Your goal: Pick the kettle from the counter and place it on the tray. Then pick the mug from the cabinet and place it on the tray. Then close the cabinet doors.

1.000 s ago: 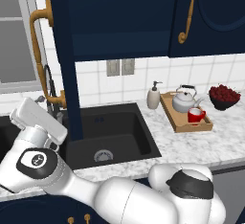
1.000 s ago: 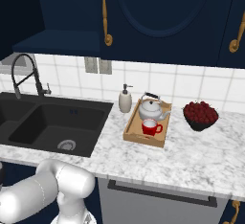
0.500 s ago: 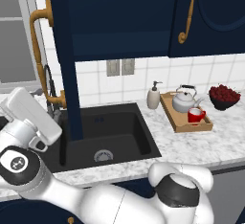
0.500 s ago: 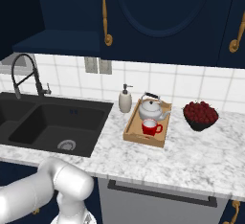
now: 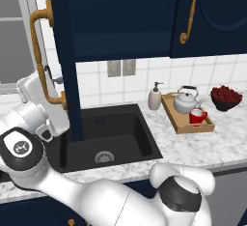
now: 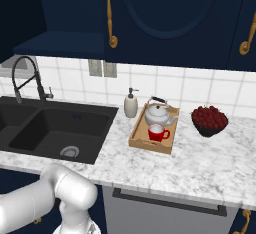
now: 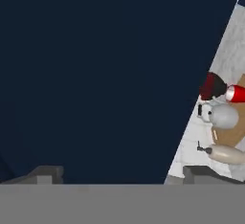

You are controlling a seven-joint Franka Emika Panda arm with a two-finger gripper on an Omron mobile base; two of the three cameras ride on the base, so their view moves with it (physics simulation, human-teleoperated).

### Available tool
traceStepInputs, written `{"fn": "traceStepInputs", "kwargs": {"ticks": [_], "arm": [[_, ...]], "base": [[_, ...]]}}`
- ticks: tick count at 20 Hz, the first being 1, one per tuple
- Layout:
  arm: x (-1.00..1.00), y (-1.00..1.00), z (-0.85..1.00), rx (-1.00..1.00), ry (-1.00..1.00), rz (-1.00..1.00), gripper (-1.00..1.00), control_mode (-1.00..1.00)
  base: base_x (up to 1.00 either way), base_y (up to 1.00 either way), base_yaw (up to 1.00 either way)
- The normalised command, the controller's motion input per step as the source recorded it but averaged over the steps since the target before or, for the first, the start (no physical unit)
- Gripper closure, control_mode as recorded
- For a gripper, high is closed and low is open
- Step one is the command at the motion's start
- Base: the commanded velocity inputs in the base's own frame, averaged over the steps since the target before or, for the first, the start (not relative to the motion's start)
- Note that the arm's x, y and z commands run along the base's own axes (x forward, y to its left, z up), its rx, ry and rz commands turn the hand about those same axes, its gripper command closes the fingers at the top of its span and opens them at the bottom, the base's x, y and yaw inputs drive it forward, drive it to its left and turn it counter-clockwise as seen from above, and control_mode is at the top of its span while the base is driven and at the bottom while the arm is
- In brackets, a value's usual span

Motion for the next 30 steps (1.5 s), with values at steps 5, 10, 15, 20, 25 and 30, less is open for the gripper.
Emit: {"fn": "traceStepInputs", "kwargs": {"ticks": [5, 10, 15, 20, 25, 30], "arm": [[0.00, -0.87, 0.27, 0.19, 0.00, 0.00, -1.00, -1.00], [0.03, -0.88, 0.17, 0.20, 0.00, 0.02, -1.00, -1.00], [0.20, -0.92, 0.09, 0.20, 0.00, 0.09, -1.00, -1.00], [0.40, -0.87, 0.12, 0.19, 0.00, 0.12, -1.00, -1.00], [0.54, -0.78, 0.06, 0.16, 0.00, 0.16, -1.00, -1.00], [0.76, -0.61, 0.01, 0.15, 0.00, 0.14, -1.00, -1.00]], "base": [[0.00, 0.00, 0.00], [0.00, 0.00, 0.00], [0.00, 0.00, 0.00], [0.00, 0.00, 0.00], [0.00, 0.00, 0.00], [0.00, 0.00, 0.00]]}}
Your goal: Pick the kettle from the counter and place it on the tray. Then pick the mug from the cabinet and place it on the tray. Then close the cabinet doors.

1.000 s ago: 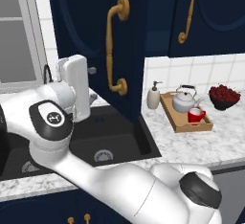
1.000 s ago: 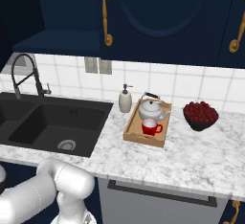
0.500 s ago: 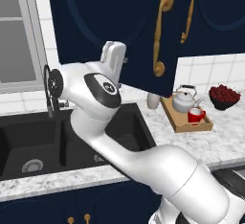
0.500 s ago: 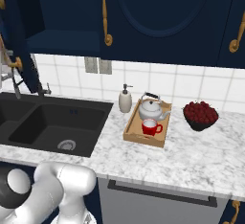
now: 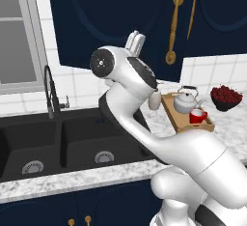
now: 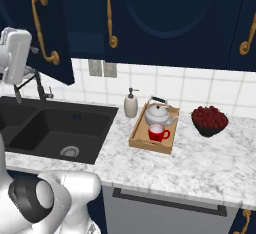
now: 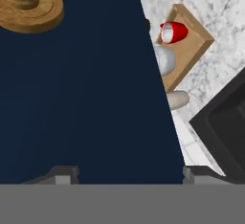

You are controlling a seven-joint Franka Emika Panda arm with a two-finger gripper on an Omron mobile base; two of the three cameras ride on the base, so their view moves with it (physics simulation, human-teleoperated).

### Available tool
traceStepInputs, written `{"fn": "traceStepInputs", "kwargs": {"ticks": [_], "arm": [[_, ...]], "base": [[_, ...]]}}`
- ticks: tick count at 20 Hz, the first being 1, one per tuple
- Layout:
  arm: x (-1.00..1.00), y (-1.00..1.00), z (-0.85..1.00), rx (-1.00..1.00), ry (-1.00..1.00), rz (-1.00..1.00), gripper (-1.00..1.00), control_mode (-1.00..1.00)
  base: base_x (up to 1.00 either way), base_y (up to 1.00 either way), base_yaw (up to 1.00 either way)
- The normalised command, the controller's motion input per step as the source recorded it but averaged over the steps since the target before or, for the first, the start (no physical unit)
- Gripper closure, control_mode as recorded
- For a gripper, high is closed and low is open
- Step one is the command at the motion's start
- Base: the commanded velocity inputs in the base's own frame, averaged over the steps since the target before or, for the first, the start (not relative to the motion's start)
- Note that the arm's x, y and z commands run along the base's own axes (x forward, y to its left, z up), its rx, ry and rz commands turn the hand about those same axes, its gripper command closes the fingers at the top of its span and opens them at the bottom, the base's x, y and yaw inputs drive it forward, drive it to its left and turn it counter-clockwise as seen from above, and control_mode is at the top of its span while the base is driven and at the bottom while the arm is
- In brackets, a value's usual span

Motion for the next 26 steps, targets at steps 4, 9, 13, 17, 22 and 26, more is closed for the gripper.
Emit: {"fn": "traceStepInputs", "kwargs": {"ticks": [4, 9, 13, 17, 22, 26], "arm": [[0.84, -0.57, 0.00, 0.14, 0.00, 0.15, -1.00, -1.00], [0.90, -0.64, 0.00, 0.14, 0.00, 0.18, -1.00, -1.00], [0.96, -0.57, -0.01, 0.13, 0.00, 0.18, -1.00, -1.00], [0.97, -0.50, -0.06, 0.12, 0.01, 0.17, -1.00, -1.00], [0.88, -0.50, -0.20, 0.10, 0.03, 0.15, -1.00, -1.00], [0.71, -0.33, -0.35, 0.06, 0.08, 0.10, -1.00, -1.00]], "base": [[0.00, 0.00, 0.00], [0.00, 0.00, 0.00], [0.00, 0.00, 0.00], [0.00, 0.00, 0.00], [0.00, 0.00, 0.00], [0.00, 0.00, 0.00]]}}
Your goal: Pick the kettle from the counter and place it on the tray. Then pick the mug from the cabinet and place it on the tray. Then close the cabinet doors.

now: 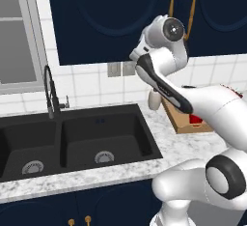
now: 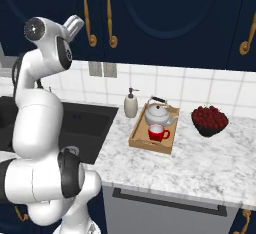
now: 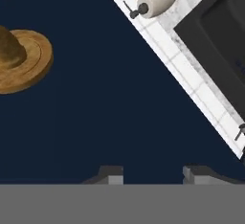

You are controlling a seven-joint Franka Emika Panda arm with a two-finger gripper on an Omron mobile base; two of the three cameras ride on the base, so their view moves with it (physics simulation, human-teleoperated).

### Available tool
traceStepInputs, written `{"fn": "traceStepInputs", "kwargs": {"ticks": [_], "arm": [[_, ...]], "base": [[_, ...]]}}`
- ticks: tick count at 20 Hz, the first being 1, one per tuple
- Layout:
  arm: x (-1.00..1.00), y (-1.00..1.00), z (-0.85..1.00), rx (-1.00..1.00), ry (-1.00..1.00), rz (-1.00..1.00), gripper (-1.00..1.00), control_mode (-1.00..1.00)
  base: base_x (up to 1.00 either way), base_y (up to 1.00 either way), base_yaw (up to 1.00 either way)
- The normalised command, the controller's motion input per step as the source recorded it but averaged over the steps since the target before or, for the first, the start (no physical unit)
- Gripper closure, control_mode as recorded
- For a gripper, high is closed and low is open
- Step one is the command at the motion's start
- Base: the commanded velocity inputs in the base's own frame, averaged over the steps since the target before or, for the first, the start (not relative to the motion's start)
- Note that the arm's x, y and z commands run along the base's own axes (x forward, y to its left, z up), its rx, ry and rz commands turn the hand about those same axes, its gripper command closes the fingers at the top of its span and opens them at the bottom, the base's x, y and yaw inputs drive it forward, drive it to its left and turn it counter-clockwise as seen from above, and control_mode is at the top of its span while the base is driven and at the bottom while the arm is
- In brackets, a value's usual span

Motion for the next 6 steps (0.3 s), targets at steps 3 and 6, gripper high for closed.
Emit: {"fn": "traceStepInputs", "kwargs": {"ticks": [3, 6], "arm": [[0.55, -0.24, -0.33, 0.03, 0.08, 0.06, -1.00, -1.00], [0.42, -0.19, -0.23, 0.01, 0.05, 0.04, -1.00, -1.00]], "base": [[0.00, 0.00, 0.00], [0.00, 0.00, 0.00]]}}
